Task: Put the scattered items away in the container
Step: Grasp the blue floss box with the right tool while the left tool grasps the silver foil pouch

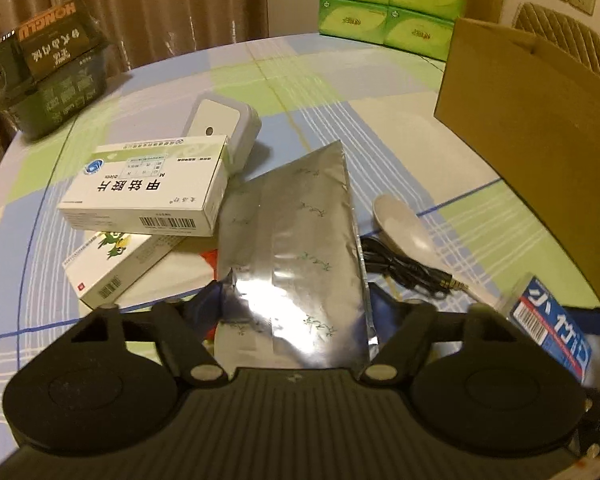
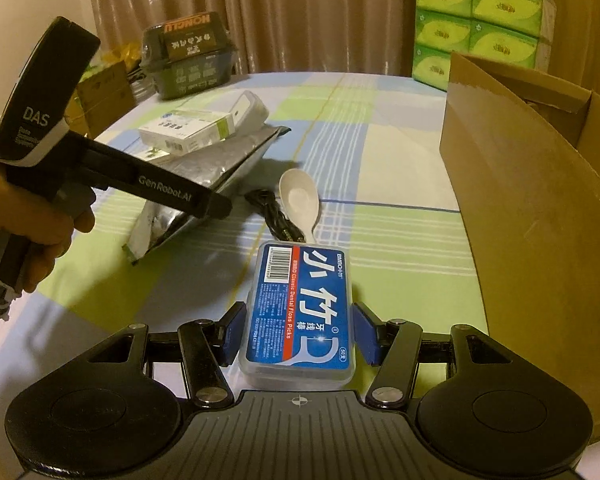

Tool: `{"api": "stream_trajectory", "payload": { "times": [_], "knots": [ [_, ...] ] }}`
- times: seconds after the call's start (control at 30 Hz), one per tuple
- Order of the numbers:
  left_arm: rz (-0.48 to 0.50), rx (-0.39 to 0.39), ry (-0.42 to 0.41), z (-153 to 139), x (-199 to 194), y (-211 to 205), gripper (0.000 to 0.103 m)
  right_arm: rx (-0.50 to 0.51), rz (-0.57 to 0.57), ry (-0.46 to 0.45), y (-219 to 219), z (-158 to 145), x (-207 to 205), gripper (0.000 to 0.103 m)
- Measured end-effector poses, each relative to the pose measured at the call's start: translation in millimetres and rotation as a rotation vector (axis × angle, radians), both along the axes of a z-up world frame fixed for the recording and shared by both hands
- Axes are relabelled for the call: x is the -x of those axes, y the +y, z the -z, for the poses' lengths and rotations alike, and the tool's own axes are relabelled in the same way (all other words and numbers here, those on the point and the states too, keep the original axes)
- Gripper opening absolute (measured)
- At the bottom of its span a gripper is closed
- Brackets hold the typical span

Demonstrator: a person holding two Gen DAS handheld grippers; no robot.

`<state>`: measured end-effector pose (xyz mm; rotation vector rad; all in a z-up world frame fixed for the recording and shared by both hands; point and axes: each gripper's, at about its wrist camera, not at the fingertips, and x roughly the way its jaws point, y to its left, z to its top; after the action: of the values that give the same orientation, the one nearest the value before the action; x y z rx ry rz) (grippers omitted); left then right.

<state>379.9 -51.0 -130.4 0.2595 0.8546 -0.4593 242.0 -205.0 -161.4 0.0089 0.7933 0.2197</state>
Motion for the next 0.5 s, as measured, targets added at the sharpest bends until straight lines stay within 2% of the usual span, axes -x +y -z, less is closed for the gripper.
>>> {"api": "stream_trajectory", "payload": {
  "times": [0.13, 0.33, 0.5],
  "knots": [
    [0.015, -0.026, -0.003, -4, 21, 4, 0.06, -0.011, -0.006, 0.001, 0, -1, 3, 0.053],
    [0.092, -0.064, 0.011, -12, 90, 12, 0.06, 0.022, -0.039, 0.015, 4, -4, 26, 0.053],
    [0.131, -0.052, 0.061, -17, 139, 20, 0.062, 0.07, -0.056, 0.037, -1, -2, 53, 0.054]
  ]
}}
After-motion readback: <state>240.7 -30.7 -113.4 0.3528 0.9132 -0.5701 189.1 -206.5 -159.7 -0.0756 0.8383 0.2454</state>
